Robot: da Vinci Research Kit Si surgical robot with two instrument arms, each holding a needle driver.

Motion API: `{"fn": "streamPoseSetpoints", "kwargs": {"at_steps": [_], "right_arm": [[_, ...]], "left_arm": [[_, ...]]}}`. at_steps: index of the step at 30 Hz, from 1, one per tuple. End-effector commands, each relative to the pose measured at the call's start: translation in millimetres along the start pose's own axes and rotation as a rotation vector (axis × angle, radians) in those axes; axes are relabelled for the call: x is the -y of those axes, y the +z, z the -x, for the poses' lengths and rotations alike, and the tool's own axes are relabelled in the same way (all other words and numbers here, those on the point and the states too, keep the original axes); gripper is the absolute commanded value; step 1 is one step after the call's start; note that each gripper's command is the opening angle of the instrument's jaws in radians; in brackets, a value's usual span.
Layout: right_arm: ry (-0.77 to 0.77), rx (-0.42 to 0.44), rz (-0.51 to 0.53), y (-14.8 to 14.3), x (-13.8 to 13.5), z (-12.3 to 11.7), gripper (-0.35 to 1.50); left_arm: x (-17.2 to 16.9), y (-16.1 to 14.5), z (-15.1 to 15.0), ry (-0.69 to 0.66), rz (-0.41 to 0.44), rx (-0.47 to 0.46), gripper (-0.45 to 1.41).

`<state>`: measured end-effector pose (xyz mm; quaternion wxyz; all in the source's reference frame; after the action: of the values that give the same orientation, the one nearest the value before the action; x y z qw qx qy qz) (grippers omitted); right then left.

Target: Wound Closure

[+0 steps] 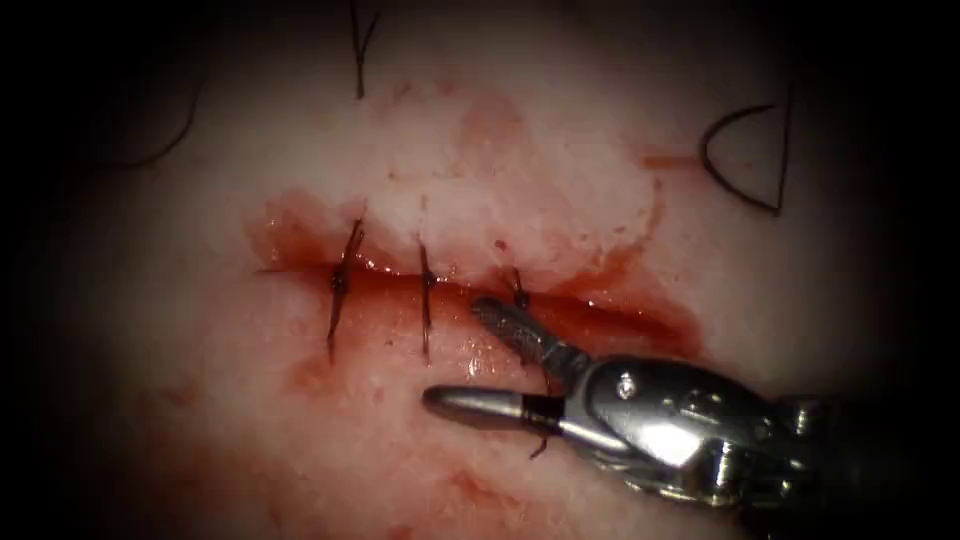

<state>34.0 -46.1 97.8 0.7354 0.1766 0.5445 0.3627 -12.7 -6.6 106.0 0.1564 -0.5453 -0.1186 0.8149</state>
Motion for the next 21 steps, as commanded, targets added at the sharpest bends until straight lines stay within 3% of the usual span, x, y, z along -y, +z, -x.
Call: {"fn": "streamPoseSetpoints", "kwargs": {"at_steps": [1, 16, 21], "right_arm": [[-0.001, 0.0, -0.003, 0.6, 0.4, 0.3, 1.41], [0.01, 0.001, -0.007, 0.6, 0.4, 1.0, 1.41], [0.018, 0.003, -0.01, 0.7, 0.3, 1.4, 1.41]], "left_arm": [[0.6, 0.4, 0.1, -0.005, -0.016, -0.006, -0.45], [3.4, -6.5, -1.7, -0.05, -0.174, -0.063, -0.45], [3.1, -7.5, -2.6, -0.052, -0.195, -0.058, -0.45]]}}
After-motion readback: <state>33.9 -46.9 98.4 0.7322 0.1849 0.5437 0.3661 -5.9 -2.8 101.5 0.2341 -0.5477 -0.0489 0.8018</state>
